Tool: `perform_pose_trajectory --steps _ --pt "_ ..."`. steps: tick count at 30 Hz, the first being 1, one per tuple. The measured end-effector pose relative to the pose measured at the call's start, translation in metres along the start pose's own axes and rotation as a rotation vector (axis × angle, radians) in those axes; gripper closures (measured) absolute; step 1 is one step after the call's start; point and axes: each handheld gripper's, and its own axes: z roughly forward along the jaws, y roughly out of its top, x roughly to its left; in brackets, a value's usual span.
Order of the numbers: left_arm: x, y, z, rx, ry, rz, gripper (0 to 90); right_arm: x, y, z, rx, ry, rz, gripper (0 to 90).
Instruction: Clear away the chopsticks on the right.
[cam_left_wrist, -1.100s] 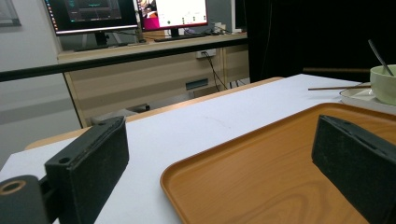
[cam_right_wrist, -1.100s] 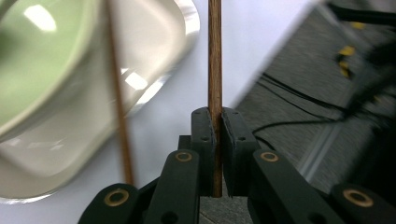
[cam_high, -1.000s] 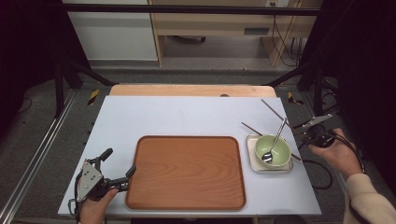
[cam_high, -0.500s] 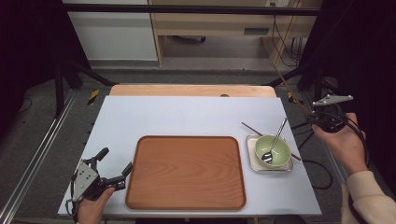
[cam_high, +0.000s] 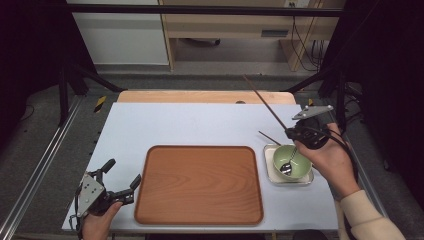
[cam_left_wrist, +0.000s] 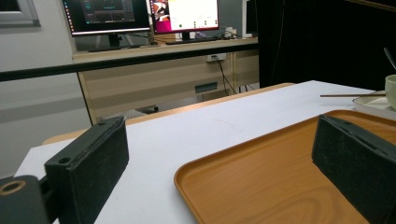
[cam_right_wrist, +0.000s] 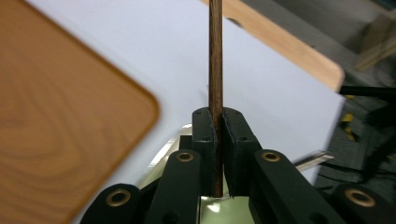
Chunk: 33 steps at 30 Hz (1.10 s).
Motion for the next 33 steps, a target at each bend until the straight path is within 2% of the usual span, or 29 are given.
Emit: perform_pose_trajectory --steps 5,7,10,11,16,23,27,30,31,33 --pt "0.001 -0.001 0.000 0.005 0.010 -0.001 3.3 0.029 -0.002 0.013 0.013 0.074 -0.001 84.8" --pt "0.001 -0.001 -0.001 0.000 0.008 -0.003 3.3 0.042 -0.008 0.020 0.036 0.108 0.006 84.7" --pt "0.001 -0.001 -0.001 0.006 0.010 0.010 3.3 0.058 -0.014 0.029 0.069 0.136 -0.001 84.7" --pt "0.002 -0.002 -0.002 0.006 0.016 -0.004 3.3 0.063 -0.017 0.032 0.080 0.148 0.003 84.7" --pt "0.004 0.000 -0.006 -0.005 0.030 0.000 3.3 0.084 -0.021 0.038 0.096 0.175 0.001 84.7" --pt "0.004 -0.001 -0.006 -0.006 0.039 -0.006 3.3 0.106 -0.031 0.048 0.109 0.204 0.016 84.7" --pt "0.004 -0.002 -0.006 0.000 0.039 0.000 3.3 0.114 -0.039 0.050 0.115 0.225 0.037 84.7" --pt "0.004 -0.001 -0.004 -0.001 0.040 0.000 3.3 0.115 -0.043 0.049 0.113 0.226 0.031 84.7" --pt "0.003 -0.001 -0.004 -0.001 0.039 -0.001 3.3 0.118 -0.048 0.046 0.123 0.232 0.062 84.7" --pt "0.002 -0.002 -0.003 0.007 0.028 0.006 3.3 0.120 -0.052 0.045 0.128 0.233 0.059 84.7"
